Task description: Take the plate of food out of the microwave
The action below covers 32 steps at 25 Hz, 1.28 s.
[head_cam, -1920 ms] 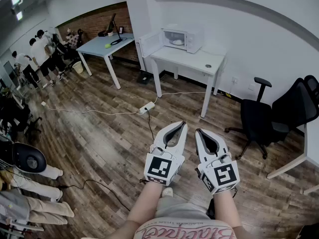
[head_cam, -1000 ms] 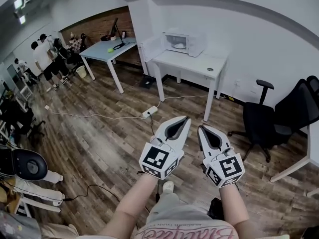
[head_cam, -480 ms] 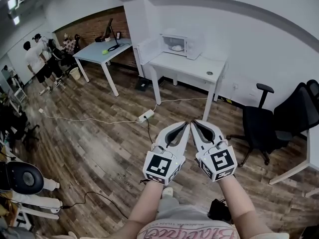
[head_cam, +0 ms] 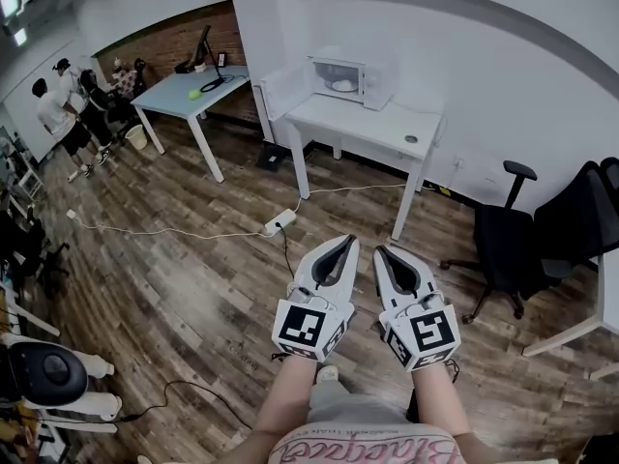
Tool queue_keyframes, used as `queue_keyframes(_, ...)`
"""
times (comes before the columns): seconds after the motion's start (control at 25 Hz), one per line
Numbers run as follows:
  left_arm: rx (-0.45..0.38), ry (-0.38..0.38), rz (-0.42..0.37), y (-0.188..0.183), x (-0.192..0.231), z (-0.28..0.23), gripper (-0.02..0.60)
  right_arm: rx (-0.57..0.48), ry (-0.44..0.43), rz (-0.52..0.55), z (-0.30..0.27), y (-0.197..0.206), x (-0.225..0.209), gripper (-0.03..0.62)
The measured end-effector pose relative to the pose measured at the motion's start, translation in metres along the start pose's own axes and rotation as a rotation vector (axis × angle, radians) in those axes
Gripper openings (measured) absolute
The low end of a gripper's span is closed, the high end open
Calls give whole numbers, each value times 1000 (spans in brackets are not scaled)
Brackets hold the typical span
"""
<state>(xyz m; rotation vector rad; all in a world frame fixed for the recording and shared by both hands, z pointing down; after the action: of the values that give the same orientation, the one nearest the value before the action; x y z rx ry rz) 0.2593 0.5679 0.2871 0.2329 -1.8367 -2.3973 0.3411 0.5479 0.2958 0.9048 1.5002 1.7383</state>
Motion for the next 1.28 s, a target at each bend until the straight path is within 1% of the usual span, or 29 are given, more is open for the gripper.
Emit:
queue_keyframes(0.12, -10, 6, 0, 4, 14, -5, 6, -9, 8, -32, -15, 4, -2, 12)
queue_keyframes(0.28, -9, 41, -6, 9, 32, -12, 6, -17, 14, -52, -36, 10, -3, 12)
queue_keyframes(0.44, -9, 68, 8, 13, 53, -20, 6, -34, 15, -71, -57, 10, -3, 12)
queue_keyframes(0.64, 39, 94, -23, 20, 77, -31, 6, -13, 38, -61, -84, 13, -3, 12)
queue_keyframes(0.76, 43, 105, -21, 21, 87, -34, 6, -24, 34, -72, -95, 14, -2, 12)
queue_keyframes(0.96, 46, 95, 18, 25, 101, -35, 6, 2, 54, -54, -106, 19, -2, 12)
queue_keyframes(1.04, 42, 79, 29, 27, 105, -35, 6, -3, 52, -73, -108, 21, -3, 12)
queue_keyframes(1.12, 39, 66, 30, 30, 108, -37, 6, -10, 48, -89, -109, 23, -4, 12)
queue_keyframes(1.28, 44, 62, 24, 32, 108, -39, 6, 0, 65, -78, -108, 24, -7, 11)
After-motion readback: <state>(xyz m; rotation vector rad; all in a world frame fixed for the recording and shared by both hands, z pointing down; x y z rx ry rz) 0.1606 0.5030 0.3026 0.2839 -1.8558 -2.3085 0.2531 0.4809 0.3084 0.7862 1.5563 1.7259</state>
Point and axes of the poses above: the fingertips, and each gripper's own axes: z backward along the fingers, x to its left, y out of its underside, the point moved 4 cm from there along z, backward along the fingers, and after that the axes turned 3 degrees about -y, right-handed, at the moved point
